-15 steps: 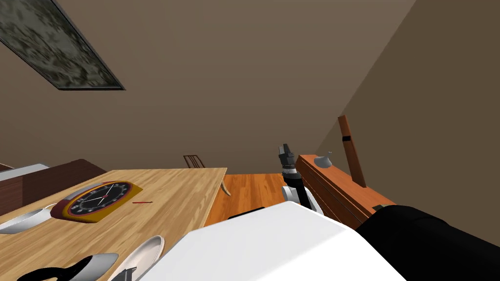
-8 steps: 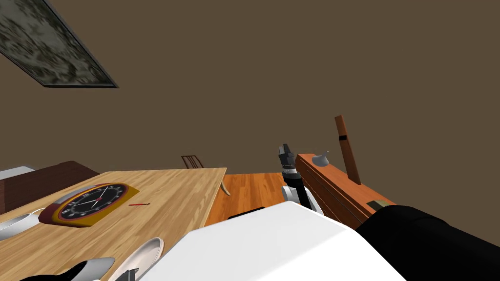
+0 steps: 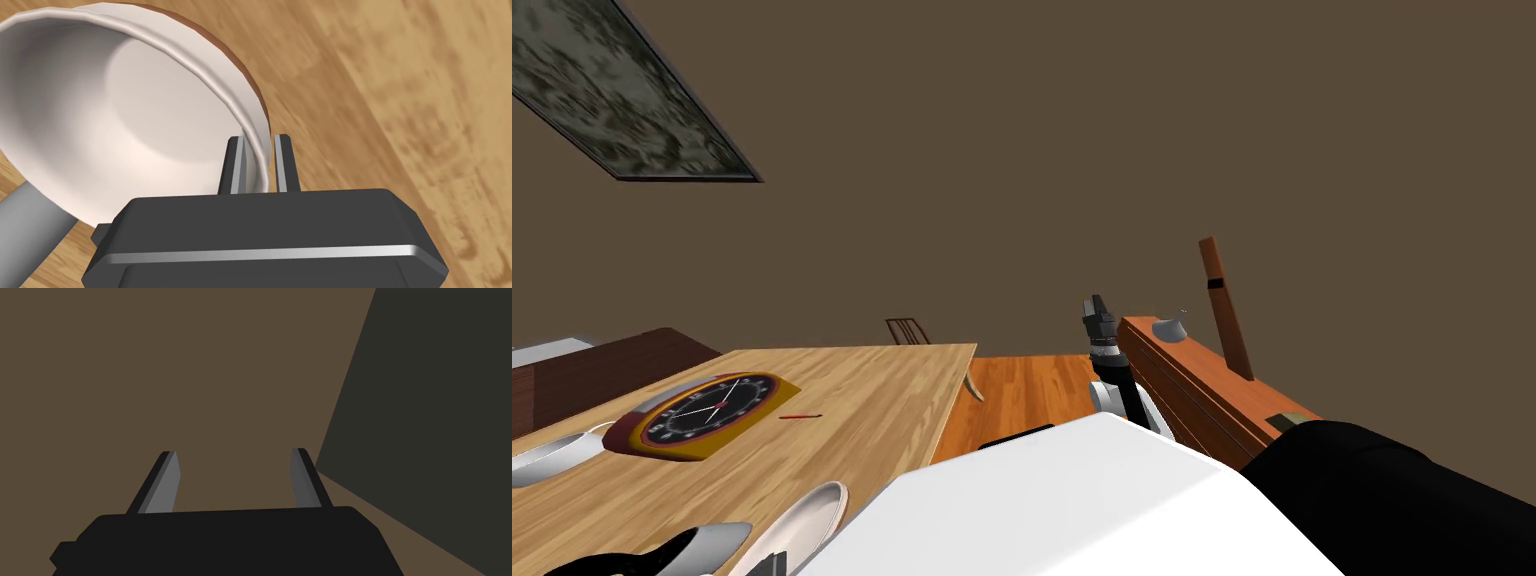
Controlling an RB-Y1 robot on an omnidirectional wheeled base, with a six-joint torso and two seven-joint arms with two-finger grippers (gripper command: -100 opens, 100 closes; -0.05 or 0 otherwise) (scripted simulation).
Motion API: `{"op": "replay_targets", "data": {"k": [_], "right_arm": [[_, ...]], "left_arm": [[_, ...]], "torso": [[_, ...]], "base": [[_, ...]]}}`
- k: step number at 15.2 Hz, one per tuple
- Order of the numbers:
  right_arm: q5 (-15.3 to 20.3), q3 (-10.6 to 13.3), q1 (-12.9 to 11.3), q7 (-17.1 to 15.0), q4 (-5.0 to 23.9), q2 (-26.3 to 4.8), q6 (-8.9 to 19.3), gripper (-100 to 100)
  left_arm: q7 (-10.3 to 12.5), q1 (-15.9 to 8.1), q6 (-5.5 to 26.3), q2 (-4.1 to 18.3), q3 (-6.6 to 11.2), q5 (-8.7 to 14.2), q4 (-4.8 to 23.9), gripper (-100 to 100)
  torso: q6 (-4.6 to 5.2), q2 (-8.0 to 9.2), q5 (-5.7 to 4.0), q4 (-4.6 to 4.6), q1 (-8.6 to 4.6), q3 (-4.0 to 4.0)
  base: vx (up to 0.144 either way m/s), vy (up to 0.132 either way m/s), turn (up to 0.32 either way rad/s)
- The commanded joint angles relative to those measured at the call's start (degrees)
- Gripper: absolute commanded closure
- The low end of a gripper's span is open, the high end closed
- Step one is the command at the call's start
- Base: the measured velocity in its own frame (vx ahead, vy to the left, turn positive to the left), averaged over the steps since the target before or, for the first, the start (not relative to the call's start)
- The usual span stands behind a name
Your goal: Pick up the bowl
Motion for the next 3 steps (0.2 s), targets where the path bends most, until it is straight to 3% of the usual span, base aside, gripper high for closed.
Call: {"op": "replay_targets", "data": {"k": [1, 3], "right_arm": [[0.00, 0.00, 0.00, 0.00, 0.00, 0.00, 0.00, 0], [0.00, 0.00, 0.00, 0.00, 0.00, 0.00, 0.00, 0]], "left_arm": [[-0.09, 1.01, 1.48, 0.09, 0.53, 0.68, -2.08, 100], [-0.16, 0.85, 1.10, 0.17, 0.50, 0.68, -1.51, 100]], "torso": [[0.00, 0.00, 0.00, 0.00, 0.00, 0.00], [0.01, -0.04, -0.02, 0.00, -0.04, -0.02]], "base": [[0.035, -0.010, 0.041], [0.027, -0.007, 0.023]]}}
